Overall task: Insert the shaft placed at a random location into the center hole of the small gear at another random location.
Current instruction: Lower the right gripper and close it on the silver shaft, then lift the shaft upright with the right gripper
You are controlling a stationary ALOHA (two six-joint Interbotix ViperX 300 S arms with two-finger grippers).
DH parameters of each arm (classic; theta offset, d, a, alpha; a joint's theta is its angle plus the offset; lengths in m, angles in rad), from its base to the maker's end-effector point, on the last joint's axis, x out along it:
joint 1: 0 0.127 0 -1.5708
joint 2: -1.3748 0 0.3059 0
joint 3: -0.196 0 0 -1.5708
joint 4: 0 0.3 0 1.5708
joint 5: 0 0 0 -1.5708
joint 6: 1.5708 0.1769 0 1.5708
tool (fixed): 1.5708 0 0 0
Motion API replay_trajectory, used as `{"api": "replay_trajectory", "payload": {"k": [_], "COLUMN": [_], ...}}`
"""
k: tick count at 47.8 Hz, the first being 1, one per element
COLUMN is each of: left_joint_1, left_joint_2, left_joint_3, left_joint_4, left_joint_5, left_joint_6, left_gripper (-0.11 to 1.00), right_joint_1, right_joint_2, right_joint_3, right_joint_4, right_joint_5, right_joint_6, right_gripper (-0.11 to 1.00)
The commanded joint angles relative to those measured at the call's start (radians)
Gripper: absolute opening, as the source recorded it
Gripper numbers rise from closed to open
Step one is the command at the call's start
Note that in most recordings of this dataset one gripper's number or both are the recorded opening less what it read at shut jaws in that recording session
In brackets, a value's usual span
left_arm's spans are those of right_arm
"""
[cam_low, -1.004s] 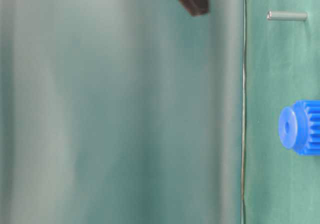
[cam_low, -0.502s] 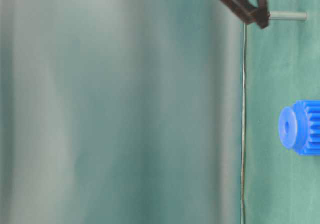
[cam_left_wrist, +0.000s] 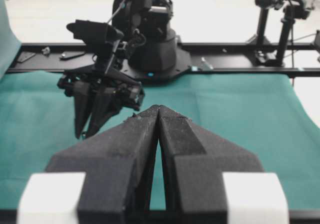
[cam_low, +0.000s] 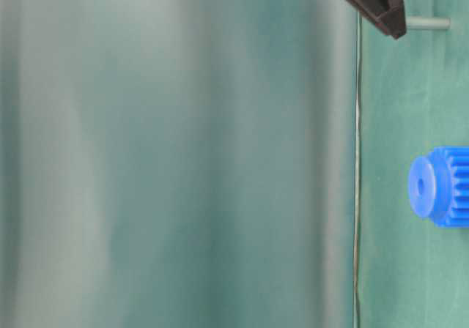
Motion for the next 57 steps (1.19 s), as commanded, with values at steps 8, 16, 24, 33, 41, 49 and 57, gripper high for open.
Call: {"api": "replay_trajectory", "payload": {"k": [8,16,24,33,41,49,57], "left_joint_1": [0.002,0.002,0.002,0.002,0.002,0.002,0.002], "left_joint_2": [-0.002,-0.003,-0.003,-0.003,-0.003,-0.003,-0.003], "left_joint_3": [-0.02,-0.02,-0.02,-0.02,-0.02,-0.02,-0.02], "left_joint_4": [0.003,0.003,0.003,0.003,0.003,0.003,0.003], "left_joint_5": [0.008,0.018,0.02,0.02,0.02,0.02,0.02], "left_joint_6": [0.0,-0.002,-0.002,-0.002,-0.002,0.0,-0.002], "left_gripper": [0.0,0.0,0.0,0.0,0.0,0.0,0.0], "right_joint_1": [-0.005,-0.005,-0.005,-0.005,-0.005,-0.005,-0.003], "right_joint_2": [-0.008,-0.034,-0.123,-0.235,-0.268,-0.267,-0.268], "right_joint_3": [-0.017,-0.026,-0.035,-0.06,-0.067,-0.067,-0.071], "right_joint_4": [-0.003,-0.003,-0.003,-0.006,-0.014,-0.014,-0.014], "right_joint_5": [0.002,0.011,0.077,0.218,0.268,0.268,0.267], "right_joint_6": [-0.012,-0.014,-0.017,-0.018,-0.018,-0.017,-0.015], "right_gripper": [0.13,0.13,0.13,0.13,0.13,0.13,0.13]}}
